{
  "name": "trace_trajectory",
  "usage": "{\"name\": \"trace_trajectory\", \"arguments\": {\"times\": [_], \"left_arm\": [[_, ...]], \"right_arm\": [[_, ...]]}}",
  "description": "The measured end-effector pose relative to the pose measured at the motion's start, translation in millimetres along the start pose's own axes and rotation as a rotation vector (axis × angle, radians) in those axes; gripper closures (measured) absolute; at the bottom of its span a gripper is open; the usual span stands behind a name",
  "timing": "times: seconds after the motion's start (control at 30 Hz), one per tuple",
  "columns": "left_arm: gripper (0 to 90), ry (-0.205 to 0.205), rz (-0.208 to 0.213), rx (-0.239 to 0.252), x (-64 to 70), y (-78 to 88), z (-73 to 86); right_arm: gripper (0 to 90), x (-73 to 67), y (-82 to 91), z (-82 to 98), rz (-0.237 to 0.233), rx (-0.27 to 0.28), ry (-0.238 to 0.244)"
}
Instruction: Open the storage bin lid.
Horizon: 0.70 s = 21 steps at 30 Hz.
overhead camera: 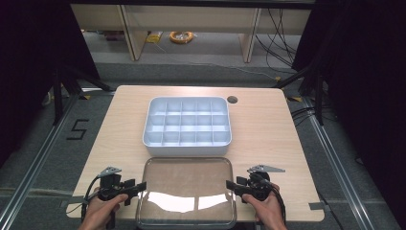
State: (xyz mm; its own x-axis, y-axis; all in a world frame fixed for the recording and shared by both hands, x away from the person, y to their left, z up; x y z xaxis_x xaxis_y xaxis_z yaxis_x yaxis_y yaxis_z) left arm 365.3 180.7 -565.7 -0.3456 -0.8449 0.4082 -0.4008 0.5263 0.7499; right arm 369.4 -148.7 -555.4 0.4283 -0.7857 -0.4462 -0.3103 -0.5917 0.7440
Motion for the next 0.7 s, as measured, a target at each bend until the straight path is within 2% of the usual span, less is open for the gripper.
{"name": "trace_trajectory", "arguments": {"times": [0.07, 0.1, 0.13, 0.2, 0.27, 0.3, 0.33, 0.37, 0.4, 0.43, 0.47, 0.5, 0.57, 0.6, 0.63, 0.67, 0.7], "left_arm": [[40.9, -0.037, -0.008, -0.003, 1.7, 2.8, 0.0], [40.4, -0.031, 0.000, 0.007, 4.5, 3.6, -0.8], [39.8, -0.042, 0.001, 0.007, 5.6, 4.5, -0.6], [37.6, -0.063, 0.009, 0.019, 10.1, 5.9, -1.3], [35.5, -0.070, 0.017, 0.028, 13.3, 7.3, -1.8], [34.2, -0.083, 0.022, 0.031, 14.8, 8.1, -2.1], [33.1, -0.092, 0.019, 0.038, 15.5, 9.0, -2.7], [32.2, -0.096, 0.012, 0.041, 15.5, 9.8, -2.8], [31.2, -0.102, 0.011, 0.045, 16.2, 10.4, -3.2], [30.1, -0.117, 0.005, 0.046, 16.0, 11.5, -3.0], [29.4, -0.118, 0.004, 0.057, 16.8, 12.5, -3.2], [28.7, -0.128, -0.001, 0.062, 16.9, 13.9, -3.1], [27.4, -0.160, -0.014, 0.075, 17.3, 16.8, -2.9], [27.1, -0.163, -0.020, 0.087, 18.3, 17.7, -2.8], [26.5, -0.173, -0.022, 0.086, 19.5, 18.4, -1.6], [25.7, -0.184, -0.024, 0.081, 20.8, 19.3, -0.2], [25.1, -0.187, -0.025, 0.085, 22.5, 19.5, 0.7]], "right_arm": [[42.5, 4.1, 2.7, -4.4, 0.034, 0.019, 0.062], [41.8, 1.3, 3.7, -6.3, 0.008, 0.030, 0.070], [40.4, 0.5, 5.1, -7.8, 0.009, 0.037, 0.080], [37.2, 1.6, 6.6, -11.3, 0.020, 0.053, 0.091], [36.1, -2.2, 9.2, -13.0, 0.002, 0.066, 0.104], [34.8, -0.6, 10.8, -13.2, 0.024, 0.068, 0.116], [34.0, -4.0, 12.8, -15.5, 0.012, 0.095, 0.114], [33.7, -3.4, 14.3, -15.6, 0.028, 0.095, 0.123], [32.9, -8.2, 16.4, -16.1, 0.014, 0.110, 0.109], [32.0, -9.2, 19.1, -15.1, 0.020, 0.102, 0.106], [31.2, -10.5, 21.1, -15.9, 0.022, 0.112, 0.117], [31.0, -7.8, 22.8, -19.1, 0.039, 0.137, 0.169], [30.8, -11.3, 24.8, -18.9, 0.028, 0.152, 0.184], [30.4, -11.9, 25.2, -17.8, 0.038, 0.151, 0.173], [29.8, -10.2, 26.5, -17.2, 0.056, 0.145, 0.186], [29.4, -11.4, 27.3, -15.7, 0.041, 0.137, 0.205], [29.0, -14.2, 27.3, -14.8, 0.021, 0.145, 0.175]]}}
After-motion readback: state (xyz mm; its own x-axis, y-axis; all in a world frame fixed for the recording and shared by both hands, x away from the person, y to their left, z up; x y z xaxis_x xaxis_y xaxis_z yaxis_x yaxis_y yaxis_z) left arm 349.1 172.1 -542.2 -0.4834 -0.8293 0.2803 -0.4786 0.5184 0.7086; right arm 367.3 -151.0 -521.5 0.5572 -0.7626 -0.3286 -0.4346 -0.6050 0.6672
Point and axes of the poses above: each handheld gripper's, and its own axes: y roughly backward along the jaws, z roughly out of its underside, x roughly to its right, the point moved 10 cm from there along -y, roughly forward along the jaws, and after that the axes turned 12 degrees about -x, right-handed, at the moved point
